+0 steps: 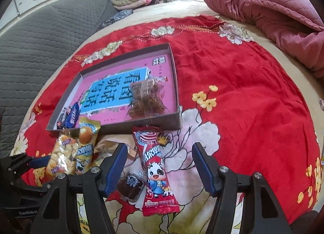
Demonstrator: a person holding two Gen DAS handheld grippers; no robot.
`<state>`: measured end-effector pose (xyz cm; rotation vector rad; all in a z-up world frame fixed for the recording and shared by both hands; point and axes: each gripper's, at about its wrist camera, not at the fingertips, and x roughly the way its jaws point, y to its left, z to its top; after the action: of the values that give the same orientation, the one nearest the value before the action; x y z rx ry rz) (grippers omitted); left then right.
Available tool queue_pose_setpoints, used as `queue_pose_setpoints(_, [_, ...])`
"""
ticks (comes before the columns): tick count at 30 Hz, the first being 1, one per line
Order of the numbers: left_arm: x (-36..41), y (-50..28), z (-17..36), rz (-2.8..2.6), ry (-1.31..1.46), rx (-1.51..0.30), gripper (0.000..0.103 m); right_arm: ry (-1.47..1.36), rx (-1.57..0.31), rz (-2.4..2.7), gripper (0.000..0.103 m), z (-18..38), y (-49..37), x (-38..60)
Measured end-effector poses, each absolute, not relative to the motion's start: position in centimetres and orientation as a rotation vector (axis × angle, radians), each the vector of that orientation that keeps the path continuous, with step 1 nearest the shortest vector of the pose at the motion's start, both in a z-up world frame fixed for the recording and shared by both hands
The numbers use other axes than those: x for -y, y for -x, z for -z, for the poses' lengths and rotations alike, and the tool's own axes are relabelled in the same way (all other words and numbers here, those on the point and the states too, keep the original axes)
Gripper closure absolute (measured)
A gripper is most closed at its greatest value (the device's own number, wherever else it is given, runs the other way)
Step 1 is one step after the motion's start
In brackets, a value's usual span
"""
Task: Organize snacks
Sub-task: 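Withdraw both grippers from the tray toward the remaining snacks, then grasp the yellow puff bag with the left gripper while the right grasps the red cartoon candy packet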
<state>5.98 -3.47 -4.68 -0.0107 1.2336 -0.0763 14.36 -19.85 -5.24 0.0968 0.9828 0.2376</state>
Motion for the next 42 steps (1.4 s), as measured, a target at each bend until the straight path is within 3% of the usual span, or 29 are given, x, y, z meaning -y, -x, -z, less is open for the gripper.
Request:
queue_pose_setpoints(6, [2.7,-6.0,4.6,0.082,0.050,-1.227,0.034,-0.075,-1.044,-0.238,0.038,6.7,-14.8,19.6])
queue_pose_setpoints(8, [2.3,-6.1,4.4,0.083,0.069,-1.223,0.034,-0.076,-1.058,-0.237,0.052,7.0,-14.9,19.7])
queue_pose_setpoints(14, [1.5,-6.3,4.0,0.079,0.102,-1.207,0.034,-0.041,-1.077,-0.291,0.072,7.5,-15.0,18.8])
queue_pose_setpoints(21, [1.7,-6.9,4.7,0.084,0.124,-1.215,0.034,-0.013,-1.096,-0.318,0.084,8.1,-15.4,18.1])
queue_pose_setpoints(22, [1.8,-7.0,4.8,0.084,0.126,-1.216,0.038,-0.015,-1.095,-0.323,0.085,8.0,-15.4,18.1])
queue_pose_setpoints(28, [2.2,-7.4,5.1,0.100,0.133,-1.205,0.053,-0.048,-1.056,-0.341,0.086,7.0,-15.0,18.5])
queue_pose_setpoints(42, [0.1,-6.9,3.2,0.131,0.269,-1.153,0.055,-0.120,-0.928,-0.407,0.086,4.2,-14.4,18.7])
